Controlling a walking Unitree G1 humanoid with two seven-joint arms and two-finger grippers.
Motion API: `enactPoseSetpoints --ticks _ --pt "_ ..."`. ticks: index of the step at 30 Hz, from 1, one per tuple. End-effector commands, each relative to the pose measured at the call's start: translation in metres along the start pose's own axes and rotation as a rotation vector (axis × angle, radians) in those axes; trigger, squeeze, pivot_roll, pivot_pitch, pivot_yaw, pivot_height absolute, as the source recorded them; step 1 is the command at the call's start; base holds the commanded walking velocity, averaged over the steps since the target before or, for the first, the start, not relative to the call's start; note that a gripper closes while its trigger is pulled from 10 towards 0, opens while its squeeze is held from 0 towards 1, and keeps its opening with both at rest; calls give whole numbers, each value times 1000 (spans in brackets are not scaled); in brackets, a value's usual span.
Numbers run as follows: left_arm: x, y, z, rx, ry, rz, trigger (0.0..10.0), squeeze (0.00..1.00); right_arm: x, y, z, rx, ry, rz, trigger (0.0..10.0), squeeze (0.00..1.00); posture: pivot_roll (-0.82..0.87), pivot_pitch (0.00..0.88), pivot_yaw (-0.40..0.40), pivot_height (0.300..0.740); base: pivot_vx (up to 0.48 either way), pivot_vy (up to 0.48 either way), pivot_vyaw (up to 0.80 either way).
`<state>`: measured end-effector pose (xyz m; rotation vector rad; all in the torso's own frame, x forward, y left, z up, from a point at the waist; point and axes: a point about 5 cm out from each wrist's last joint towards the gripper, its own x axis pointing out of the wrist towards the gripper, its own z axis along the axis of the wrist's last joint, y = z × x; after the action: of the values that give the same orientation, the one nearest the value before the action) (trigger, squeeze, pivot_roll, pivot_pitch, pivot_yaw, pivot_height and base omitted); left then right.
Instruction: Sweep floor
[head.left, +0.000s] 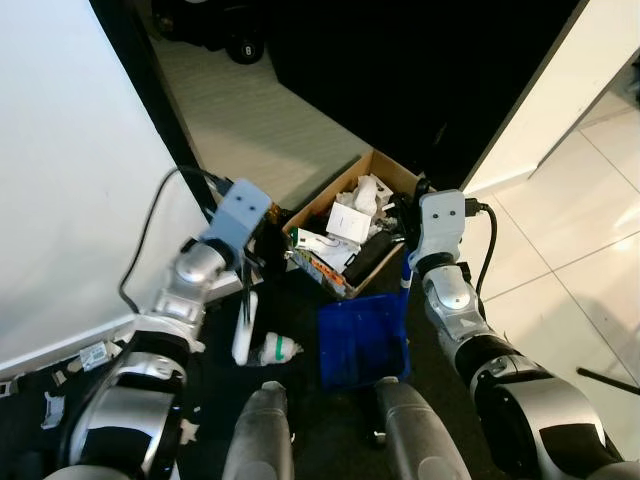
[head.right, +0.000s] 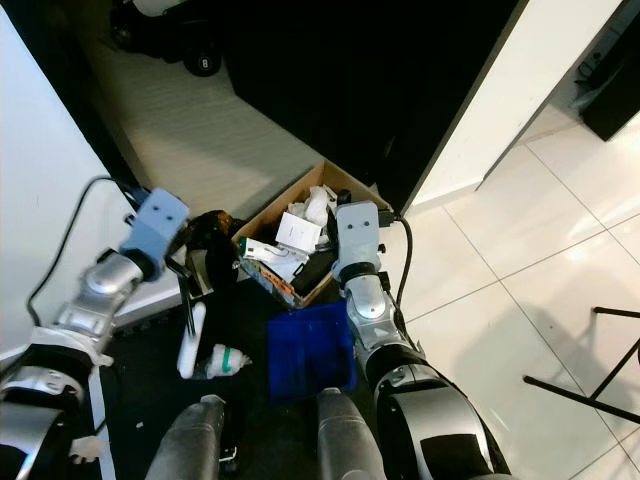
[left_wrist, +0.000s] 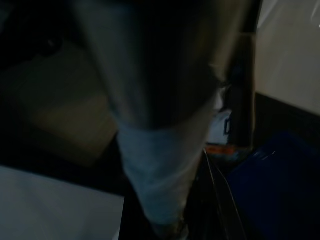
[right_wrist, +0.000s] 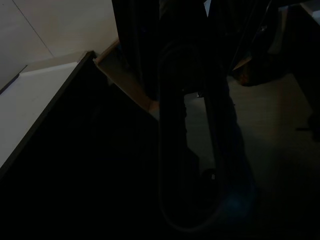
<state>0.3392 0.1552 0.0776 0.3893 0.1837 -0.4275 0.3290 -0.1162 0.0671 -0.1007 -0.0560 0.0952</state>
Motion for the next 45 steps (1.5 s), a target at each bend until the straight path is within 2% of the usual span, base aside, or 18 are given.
enactPoseSetpoints --ticks 1,2,4,7,14,18,20,22,24,26,30,33,35,40,41,43,44,45 --pt "14 -15 25 -100 -103 -9 10000 0 -4 -2 -8 -17 38 -5 10000 0 68 87 -10 740 0 0 0" --pt "14 -15 25 -100 -103 -9 10000 0 -4 -2 -8 -17 38 -5 10000 0 68 87 -10 740 0 0 0" --pt "26 -21 54 -194 -213 10 10000 0 -5 -5 -9 -23 40 -14 10000 0 61 83 -5 740 0 0 0" --pt "30 -20 72 -227 -282 21 10000 0 -6 -7 -9 -26 40 -17 10000 0 58 76 -2 740 0 0 0" --pt "32 -10 115 -269 -456 1 10000 0 -7 -7 -10 -31 40 -22 10000 0 55 65 -1 740 0 0 0" --pt "30 -6 126 -281 -497 -15 10000 0 -7 -8 -10 -32 40 -23 10000 0 58 62 -4 740 0 0 0" --pt "21 4 147 -297 -578 -97 10000 0 -6 -7 -10 -30 40 -19 10000 0 66 55 -8 740 0 0 0" --pt "21 4 147 -297 -578 -97 10000 0 -6 -7 -10 -30 40 -19 10000 0 66 55 -8 740 0 0 0" --pt "8 15 174 -321 -679 -169 10000 0 -6 -6 -10 -25 44 -14 10000 0 74 48 -12 740 0 0 0" --pt "6 15 179 -323 -699 -175 10000 0 -6 -5 -10 -24 46 -13 10000 0 74 48 -12 740 0 0 0" --pt "-3 21 202 -420 -798 -176 10000 0 -5 -3 -9 -20 46 -11 10000 0 73 46 -13 740 0 0 0" --pt "-10 34 210 -444 -837 -167 10000 0 -4 -3 -8 -18 44 -10 10000 0 72 45 -10 740 0 0 0" --pt "-13 43 209 -409 -833 -157 10000 0 -4 -3 -8 -17 44 -10 10000 0 72 45 -10 740 0 0 0" --pt "-24 77 184 -109 -651 -79 10000 0 -4 -3 -8 -14 42 -7 10000 0 73 45 -11 740 0 0 0" --pt "-24 77 184 -109 -651 -79 10000 0 -4 -3 -8 -14 42 -7 10000 0 73 45 -11 740 0 0 0" --pt "-28 92 167 -4 -548 -25 10000 0 -4 -3 -8 -12 43 -3 10000 0 75 48 -13 740 0 0 0" --pt "-28 92 167 -4 -548 -25 10000 0 -4 -3 -8 -12 43 -3 10000 0 75 48 -13 740 0 0 0" --pt "-34 106 147 80 -426 15 10000 0 -4 -3 -8 -9 44 0 10000 0 76 50 -15 740 0 0 0"
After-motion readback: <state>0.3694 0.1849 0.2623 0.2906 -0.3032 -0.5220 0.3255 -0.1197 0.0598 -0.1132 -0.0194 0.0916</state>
